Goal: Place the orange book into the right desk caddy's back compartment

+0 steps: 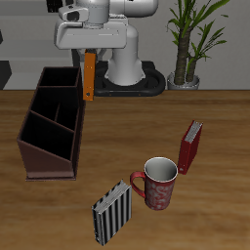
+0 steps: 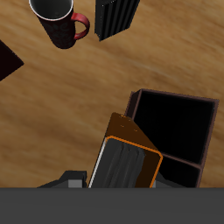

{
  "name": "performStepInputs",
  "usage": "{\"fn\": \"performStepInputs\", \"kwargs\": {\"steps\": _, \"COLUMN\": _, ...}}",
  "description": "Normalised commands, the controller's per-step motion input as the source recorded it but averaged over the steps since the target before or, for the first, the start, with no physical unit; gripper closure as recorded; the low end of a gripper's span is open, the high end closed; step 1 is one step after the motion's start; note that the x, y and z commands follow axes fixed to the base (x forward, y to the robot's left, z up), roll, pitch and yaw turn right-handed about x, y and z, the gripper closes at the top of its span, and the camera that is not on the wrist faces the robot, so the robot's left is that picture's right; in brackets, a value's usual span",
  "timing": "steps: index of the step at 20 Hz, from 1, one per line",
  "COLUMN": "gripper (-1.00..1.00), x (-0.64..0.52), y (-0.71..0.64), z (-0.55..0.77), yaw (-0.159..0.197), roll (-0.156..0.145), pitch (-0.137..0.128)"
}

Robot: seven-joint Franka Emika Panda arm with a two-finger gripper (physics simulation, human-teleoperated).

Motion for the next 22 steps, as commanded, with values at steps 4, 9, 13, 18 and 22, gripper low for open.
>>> {"fn": "performStepInputs", "kwargs": {"steps": 4, "gripper": 1.0, "x": -0.18, "y": -0.57, "z": 0.08, "yaw": 0.022, "roll": -0.092, "pitch": -0.017}}
{"fn": "performStepInputs", "kwargs": {"steps": 9, "gripper": 1.0, "x": -0.17, "y": -0.56, "z": 0.04, "yaw": -0.017, "roll": -0.108, "pitch": -0.015}}
{"fn": "performStepInputs", "kwargs": {"steps": 13, "gripper": 1.0, "x": -0.15, "y": -0.48, "z": -0.13, "yaw": -0.043, "roll": -0.117, "pitch": 0.026}}
{"fn": "performStepInputs", "kwargs": {"steps": 18, "gripper": 1.0, "x": -0.08, "y": -0.12, "z": -0.08, "yaw": -0.055, "roll": -0.069, "pitch": 0.015}}
{"fn": "performStepInputs", "kwargs": {"steps": 22, "gripper": 1.0, "x": -0.14, "y": 0.1, "z": -0.07, "yaw": -0.004, "roll": 0.003, "pitch": -0.004}}
